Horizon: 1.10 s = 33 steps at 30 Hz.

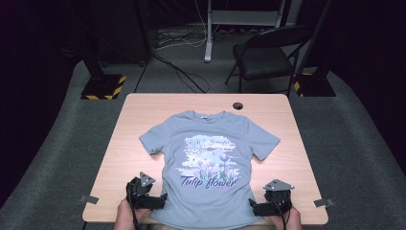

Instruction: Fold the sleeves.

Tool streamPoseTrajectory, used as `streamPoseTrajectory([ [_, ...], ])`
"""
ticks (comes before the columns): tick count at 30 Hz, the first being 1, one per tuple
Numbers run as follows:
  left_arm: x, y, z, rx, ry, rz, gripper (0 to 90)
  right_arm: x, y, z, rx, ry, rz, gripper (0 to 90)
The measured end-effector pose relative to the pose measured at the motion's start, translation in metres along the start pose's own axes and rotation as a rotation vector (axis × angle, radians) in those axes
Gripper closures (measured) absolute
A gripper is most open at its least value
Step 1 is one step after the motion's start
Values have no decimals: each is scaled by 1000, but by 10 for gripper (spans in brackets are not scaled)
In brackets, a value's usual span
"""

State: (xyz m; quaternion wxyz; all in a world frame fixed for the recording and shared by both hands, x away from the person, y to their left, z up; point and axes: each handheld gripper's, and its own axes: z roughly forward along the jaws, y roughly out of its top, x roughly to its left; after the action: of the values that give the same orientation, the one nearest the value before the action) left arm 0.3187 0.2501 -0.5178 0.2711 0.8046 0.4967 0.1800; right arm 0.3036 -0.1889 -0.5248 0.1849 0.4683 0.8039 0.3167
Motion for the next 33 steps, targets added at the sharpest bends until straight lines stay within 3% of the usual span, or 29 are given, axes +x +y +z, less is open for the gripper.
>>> streamPoseTrajectory([
  [27, -3, -10, -6, -2, -16, -8, 34, 5, -8, -8, 6, 14, -9, 12],
  [33, -2, -12, -6, -25, -23, -13, 30, 4, -8, -7, 4, 15, -9, 0],
])
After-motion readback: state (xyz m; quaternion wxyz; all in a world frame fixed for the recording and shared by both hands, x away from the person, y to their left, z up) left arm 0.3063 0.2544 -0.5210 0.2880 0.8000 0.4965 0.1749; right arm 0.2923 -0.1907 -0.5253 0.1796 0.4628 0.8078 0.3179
